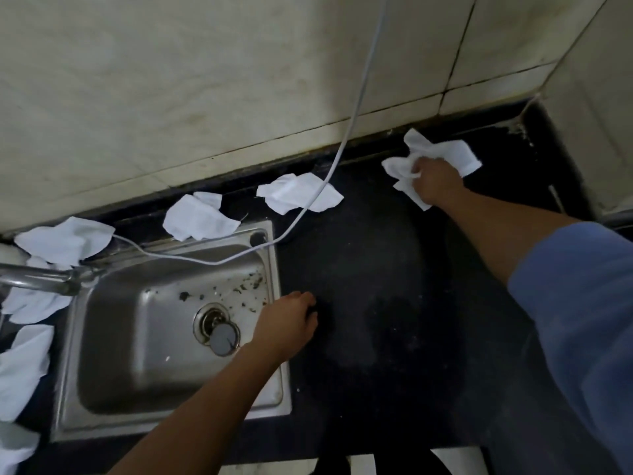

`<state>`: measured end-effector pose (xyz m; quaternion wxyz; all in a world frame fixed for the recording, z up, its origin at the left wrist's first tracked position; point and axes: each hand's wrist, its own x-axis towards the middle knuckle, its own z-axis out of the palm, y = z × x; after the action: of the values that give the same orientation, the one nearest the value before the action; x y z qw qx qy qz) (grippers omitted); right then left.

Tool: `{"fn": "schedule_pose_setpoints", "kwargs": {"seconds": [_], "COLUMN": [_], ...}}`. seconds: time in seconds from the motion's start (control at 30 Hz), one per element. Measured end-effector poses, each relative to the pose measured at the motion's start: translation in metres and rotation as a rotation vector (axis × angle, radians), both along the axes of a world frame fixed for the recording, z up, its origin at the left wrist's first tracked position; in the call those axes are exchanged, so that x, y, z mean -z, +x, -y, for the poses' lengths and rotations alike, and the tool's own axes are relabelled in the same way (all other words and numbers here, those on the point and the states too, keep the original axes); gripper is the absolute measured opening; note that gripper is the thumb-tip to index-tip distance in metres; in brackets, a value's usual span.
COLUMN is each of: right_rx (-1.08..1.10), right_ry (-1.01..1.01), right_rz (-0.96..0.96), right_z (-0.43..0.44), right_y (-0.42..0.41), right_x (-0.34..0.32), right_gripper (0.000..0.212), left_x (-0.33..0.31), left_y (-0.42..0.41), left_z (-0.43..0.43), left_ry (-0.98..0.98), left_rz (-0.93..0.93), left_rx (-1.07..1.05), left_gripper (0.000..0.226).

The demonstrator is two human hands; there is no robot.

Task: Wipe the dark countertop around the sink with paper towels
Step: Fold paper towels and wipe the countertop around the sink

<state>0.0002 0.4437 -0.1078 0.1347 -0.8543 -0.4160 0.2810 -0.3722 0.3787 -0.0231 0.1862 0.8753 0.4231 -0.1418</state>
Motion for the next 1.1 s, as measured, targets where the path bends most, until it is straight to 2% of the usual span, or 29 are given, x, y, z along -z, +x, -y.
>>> {"fn": "schedule_pose_setpoints", "kwargs": {"seconds": [0.07, 0.17, 0.27, 0.37, 0.53, 0.67, 0.73, 0.8, 0.87, 0.93, 1.0, 1.1], "right_rx": [0.033, 0.004, -0.070, -0.158, -0.172, -0.236, -0.246, -0.217, -0.133, 0.034, 0.199, 0.282], "right_ry": [0.037, 0.134, 0.224, 0.193, 0.120, -0.041, -0.032, -0.014, 0.033, 0.078, 0.019, -0.235], "right_rz": [-0.064, -0.047, -0.020, 0.038, 0.069, 0.034, 0.018, -0.020, -0.015, 0.059, 0.127, 0.097], "right_z": [0.010, 0.039, 0.091, 0.154, 0.257, 0.300, 0.307, 0.308, 0.307, 0.304, 0.296, 0.278], "right_y": [-0.006, -0.030, -0.067, -0.107, -0.175, -0.213, -0.218, -0.214, -0.202, -0.185, -0.166, -0.153], "right_x": [-0.006, -0.034, -0.061, -0.064, -0.051, -0.037, -0.039, -0.049, -0.060, -0.064, -0.063, -0.054], "right_gripper": [0.037, 0.023, 0.019, 0.020, 0.022, 0.038, 0.042, 0.042, 0.038, 0.033, 0.029, 0.037], "left_x": [0.000, 0.000, 0.001, 0.007, 0.022, 0.036, 0.039, 0.039, 0.037, 0.035, 0.035, 0.039], "left_y": [0.003, 0.008, 0.009, 0.005, -0.001, -0.003, 0.000, 0.007, 0.017, 0.029, 0.041, 0.056], "left_z": [-0.003, -0.008, -0.010, -0.008, 0.006, 0.027, 0.036, 0.045, 0.054, 0.061, 0.064, 0.062], "left_ry": [-0.011, -0.003, -0.006, -0.034, -0.149, -0.247, -0.293, -0.344, -0.372, -0.390, -0.476, -0.603], "left_rz": [0.016, 0.071, 0.108, 0.128, 0.156, 0.170, 0.191, 0.219, 0.227, 0.216, 0.207, 0.212], "left_rx": [0.006, 0.028, 0.068, 0.103, 0.160, 0.187, 0.167, 0.117, 0.039, -0.080, -0.262, -0.477], "left_gripper": [0.027, 0.026, 0.024, 0.023, 0.023, 0.020, 0.018, 0.022, 0.035, 0.053, 0.063, 0.041]}}
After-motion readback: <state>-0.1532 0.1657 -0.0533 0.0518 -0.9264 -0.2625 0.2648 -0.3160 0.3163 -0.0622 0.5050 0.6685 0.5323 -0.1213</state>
